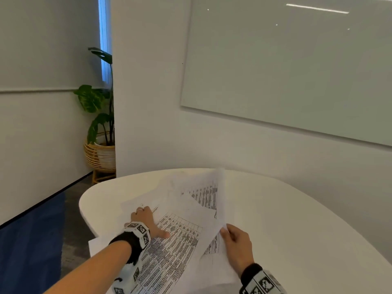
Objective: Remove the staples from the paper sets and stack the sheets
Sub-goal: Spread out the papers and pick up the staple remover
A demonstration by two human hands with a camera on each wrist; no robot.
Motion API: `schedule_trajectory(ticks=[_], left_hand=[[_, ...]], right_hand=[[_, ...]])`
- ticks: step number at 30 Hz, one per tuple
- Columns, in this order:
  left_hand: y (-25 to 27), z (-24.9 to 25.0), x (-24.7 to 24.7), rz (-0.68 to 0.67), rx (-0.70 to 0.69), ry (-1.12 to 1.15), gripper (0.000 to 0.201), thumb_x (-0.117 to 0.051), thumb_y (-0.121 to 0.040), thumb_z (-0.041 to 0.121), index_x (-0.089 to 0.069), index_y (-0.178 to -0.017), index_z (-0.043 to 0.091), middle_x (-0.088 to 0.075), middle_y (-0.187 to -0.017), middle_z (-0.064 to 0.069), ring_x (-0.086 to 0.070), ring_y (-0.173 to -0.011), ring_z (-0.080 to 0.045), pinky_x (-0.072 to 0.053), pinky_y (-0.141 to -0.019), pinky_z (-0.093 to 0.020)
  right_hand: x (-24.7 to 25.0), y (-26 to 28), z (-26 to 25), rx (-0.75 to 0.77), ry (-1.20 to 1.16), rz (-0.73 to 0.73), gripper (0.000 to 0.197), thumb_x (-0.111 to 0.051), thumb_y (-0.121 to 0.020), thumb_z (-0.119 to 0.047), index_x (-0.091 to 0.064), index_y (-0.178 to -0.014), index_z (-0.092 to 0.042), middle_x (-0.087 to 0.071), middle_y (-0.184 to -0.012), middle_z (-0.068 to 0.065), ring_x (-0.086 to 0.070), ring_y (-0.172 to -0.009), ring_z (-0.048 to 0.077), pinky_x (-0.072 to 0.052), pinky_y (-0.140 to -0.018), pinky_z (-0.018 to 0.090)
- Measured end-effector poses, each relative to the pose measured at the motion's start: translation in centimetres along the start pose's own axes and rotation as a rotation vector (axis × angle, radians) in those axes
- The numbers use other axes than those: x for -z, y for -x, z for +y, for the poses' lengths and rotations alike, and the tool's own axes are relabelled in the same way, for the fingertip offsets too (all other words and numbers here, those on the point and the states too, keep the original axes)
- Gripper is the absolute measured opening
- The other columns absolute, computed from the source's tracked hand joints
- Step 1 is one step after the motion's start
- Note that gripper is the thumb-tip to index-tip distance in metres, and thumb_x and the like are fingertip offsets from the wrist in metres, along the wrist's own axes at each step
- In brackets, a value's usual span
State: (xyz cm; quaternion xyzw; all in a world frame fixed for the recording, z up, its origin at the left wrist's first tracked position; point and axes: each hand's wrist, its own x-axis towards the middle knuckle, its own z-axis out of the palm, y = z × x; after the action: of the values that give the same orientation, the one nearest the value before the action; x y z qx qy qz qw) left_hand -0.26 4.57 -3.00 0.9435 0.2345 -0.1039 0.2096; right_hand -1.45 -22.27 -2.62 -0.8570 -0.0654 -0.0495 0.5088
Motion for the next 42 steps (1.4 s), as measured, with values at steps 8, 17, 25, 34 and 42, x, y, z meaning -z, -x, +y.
schedule_trajectory(ticks=[8,17,25,34,42], left_hand=[[1.0,0.3,0.5,0.018,0.071,-0.115,0.122,-0.067,-0.053,0.081,-0.027,-0.141,0.008,-0.03,-0.142,-0.014,-0.029,-0.133,-0.03,-0.031,-0.11,-0.042],[1.0,-0.7,0.8,0.003,0.062,-0.072,0.114,-0.071,-0.048,0.08,-0.035,-0.136,0.016,-0.055,-0.125,-0.001,-0.051,-0.119,-0.024,-0.029,-0.107,-0.043],[2.5,0.4,1.8,0.155,-0.118,0.02,0.076,-0.067,-0.08,0.051,-0.035,-0.143,0.021,-0.047,-0.14,0.0,-0.048,-0.125,-0.02,-0.041,-0.101,-0.033],[8.1,9.2,8.9,0.449,-0.408,0.286,0.056,-0.064,-0.086,0.045,-0.052,-0.135,0.02,-0.058,-0.132,-0.003,-0.054,-0.12,-0.023,-0.044,-0.099,-0.034],[9.5,13.6,6.7,0.389,-0.442,0.564,0.019,-0.048,-0.099,0.02,-0.046,-0.105,0.003,-0.056,-0.104,-0.015,-0.051,-0.09,-0.024,-0.037,-0.074,-0.025]], right_hand=[[0.6,-1.8,-0.3,-0.045,0.311,-0.029,0.043,-0.056,-0.092,-0.018,-0.045,-0.132,-0.006,-0.047,-0.129,0.011,-0.053,-0.111,0.023,-0.04,-0.094,0.025],[-1.0,-2.5,-1.9,-0.09,1.047,-0.34,0.058,-0.049,-0.089,-0.048,-0.034,-0.136,-0.017,-0.04,-0.138,0.006,-0.039,-0.126,0.025,-0.037,-0.099,0.04],[3.8,-2.1,1.2,-0.257,0.739,-0.304,0.031,-0.035,-0.095,-0.012,-0.039,-0.125,-0.014,-0.043,-0.123,0.014,-0.053,-0.08,0.022,-0.047,-0.079,0.029],[9.6,-1.3,2.5,-0.438,0.621,-0.225,0.011,-0.03,-0.101,-0.018,-0.039,-0.097,-0.012,-0.046,-0.129,0.019,-0.05,-0.116,0.031,-0.039,-0.085,0.028],[14.7,-1.9,3.9,-0.5,0.029,0.189,0.032,-0.05,-0.096,-0.03,-0.05,-0.1,0.002,-0.056,-0.074,0.016,-0.054,-0.063,0.027,-0.047,-0.05,0.03]])
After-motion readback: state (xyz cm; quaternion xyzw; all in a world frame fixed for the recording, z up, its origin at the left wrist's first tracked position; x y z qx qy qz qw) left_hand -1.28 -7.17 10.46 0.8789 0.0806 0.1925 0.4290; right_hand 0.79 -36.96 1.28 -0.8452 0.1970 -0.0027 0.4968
